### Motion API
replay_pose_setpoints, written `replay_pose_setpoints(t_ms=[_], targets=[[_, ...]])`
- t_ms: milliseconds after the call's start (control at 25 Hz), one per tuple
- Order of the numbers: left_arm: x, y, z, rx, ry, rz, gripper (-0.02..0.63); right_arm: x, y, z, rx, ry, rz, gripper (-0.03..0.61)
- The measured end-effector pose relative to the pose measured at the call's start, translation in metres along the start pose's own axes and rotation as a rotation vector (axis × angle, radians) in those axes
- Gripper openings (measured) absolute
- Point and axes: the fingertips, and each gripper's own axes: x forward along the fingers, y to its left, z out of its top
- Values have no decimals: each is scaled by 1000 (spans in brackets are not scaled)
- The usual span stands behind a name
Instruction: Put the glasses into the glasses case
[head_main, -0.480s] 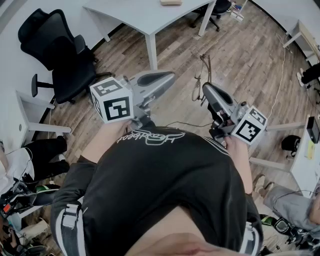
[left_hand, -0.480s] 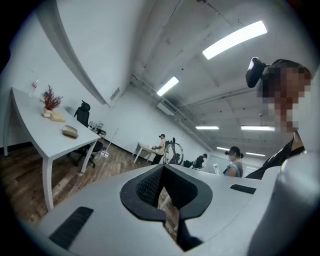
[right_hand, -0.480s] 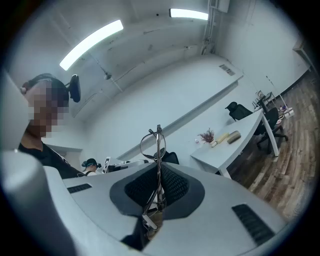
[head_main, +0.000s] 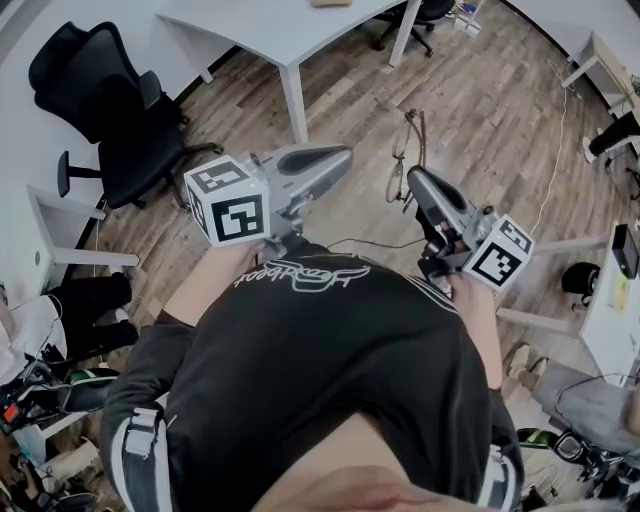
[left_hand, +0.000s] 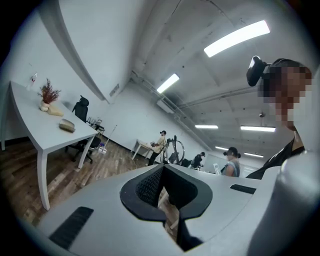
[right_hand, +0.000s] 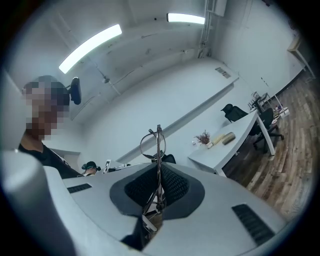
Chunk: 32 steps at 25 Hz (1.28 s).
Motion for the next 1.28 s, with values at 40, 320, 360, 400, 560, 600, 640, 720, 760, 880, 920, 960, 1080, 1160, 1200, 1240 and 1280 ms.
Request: replay_pose_setpoints(t_ms=[40,320,360,400,560,600,640,720,760,880,920,960,1080,1160,1200,1240,1280], targets=[[1,0,-3,-5,4,-2,6,-3,-2,-1,11,-9,-7,23],[1,17,-11,-33,18,11,6,2,-19,-6,44,-36,-17,23],[1,23,-12,-38,20,9,6,6,-22,-8,54,-36,-16,23],[1,27,-13,-42,22,7,6,10,-25,-9,64,-36,-16,23],[7,40,-18,-50,26,-4,6,12,-39,-17,85,-31,-30,23],[11,43,-18,-51,25,-6,6,12,-44,-17,88,-30,-32,23],[15,48,-17,-52,25,-7,6,13,-49,-16,88,-30,-33,22],[22,59,-16,-58,25,-11,6,17,-60,-13,84,-31,-37,23],[26,66,-16,-62,26,-11,6,20,-67,-11,82,-31,-40,23],[39,95,-6,-80,28,-5,6,36,-95,1,90,-31,-47,23],[43,108,0,-85,26,-3,6,44,-106,7,94,-30,-49,23],[48,120,6,-91,25,-1,6,52,-117,12,99,-29,-52,23],[61,157,22,-108,33,12,6,76,-149,22,120,-26,-62,23],[70,182,33,-114,42,9,6,92,-169,29,132,-27,-70,23],[75,194,39,-117,47,8,6,100,-179,34,136,-30,-74,23],[80,206,47,-119,52,7,6,108,-190,39,141,-33,-79,23],[86,220,55,-122,58,4,6,117,-201,46,145,-37,-84,23]])
